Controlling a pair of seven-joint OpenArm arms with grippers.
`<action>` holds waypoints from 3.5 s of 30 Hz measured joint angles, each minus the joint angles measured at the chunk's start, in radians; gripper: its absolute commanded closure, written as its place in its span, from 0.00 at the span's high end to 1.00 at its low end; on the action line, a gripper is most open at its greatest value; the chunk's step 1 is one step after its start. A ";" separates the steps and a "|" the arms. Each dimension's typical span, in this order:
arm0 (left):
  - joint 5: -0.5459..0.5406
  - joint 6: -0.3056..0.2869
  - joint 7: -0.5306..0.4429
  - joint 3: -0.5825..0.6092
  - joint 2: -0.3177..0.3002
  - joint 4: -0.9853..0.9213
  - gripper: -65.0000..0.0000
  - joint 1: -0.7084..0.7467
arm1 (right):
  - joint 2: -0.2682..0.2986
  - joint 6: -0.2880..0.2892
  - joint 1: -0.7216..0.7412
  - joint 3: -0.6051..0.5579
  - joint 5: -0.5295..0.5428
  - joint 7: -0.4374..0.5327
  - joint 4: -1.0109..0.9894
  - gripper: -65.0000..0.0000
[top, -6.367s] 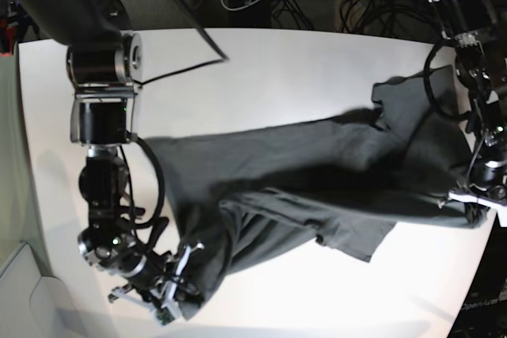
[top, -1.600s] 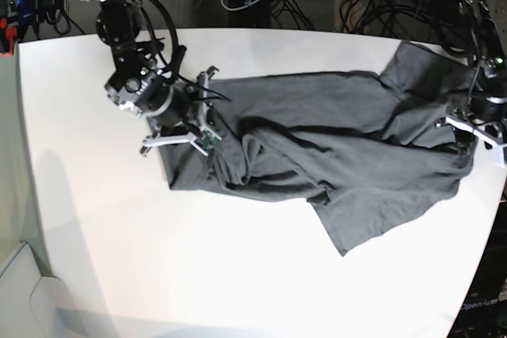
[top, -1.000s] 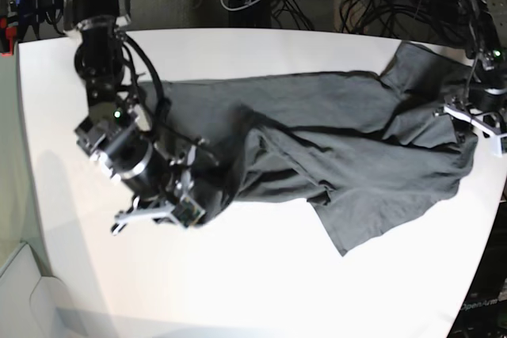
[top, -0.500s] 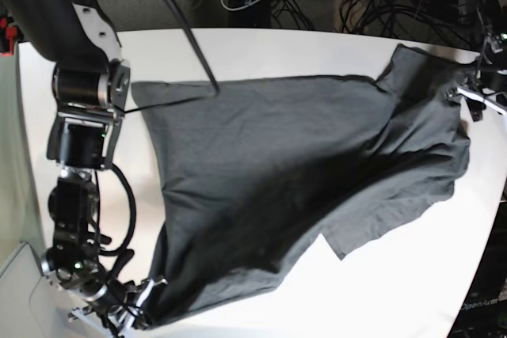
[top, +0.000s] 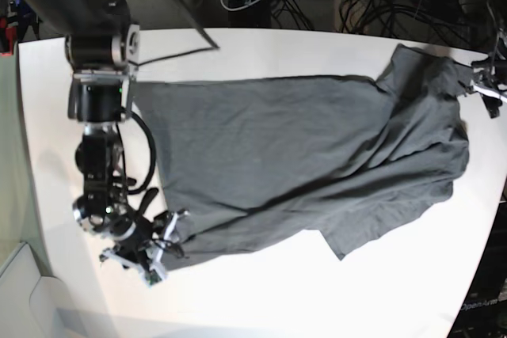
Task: Layout the t-shirt on the table in an organized manner, then fold the t-shirt properly
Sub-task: 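Grasp the t-shirt edge with the right gripper and pull it outward, then move the left gripper to the hem corner and grasp it, then hold the t-shirt with both grippers and pull it apart to smooth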
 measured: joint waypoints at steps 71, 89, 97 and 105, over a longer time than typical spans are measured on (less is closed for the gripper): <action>0.002 0.140 -0.275 0.253 -0.130 -1.312 0.00 -0.907 | 0.051 -0.004 -0.580 -0.090 0.060 0.029 0.300 0.00; 0.005 0.132 -0.249 0.573 0.193 -1.000 0.00 -0.916 | 0.043 0.000 -0.673 -0.094 0.007 -0.073 0.478 0.00; -0.002 0.130 -0.491 0.618 0.182 -1.396 0.01 -1.010 | 0.043 0.000 -0.674 -0.093 0.007 -0.073 0.479 0.00; -0.004 0.122 -0.543 0.616 0.121 -1.456 0.00 -1.016 | 0.051 0.000 -0.676 -0.092 0.007 -0.073 0.478 0.00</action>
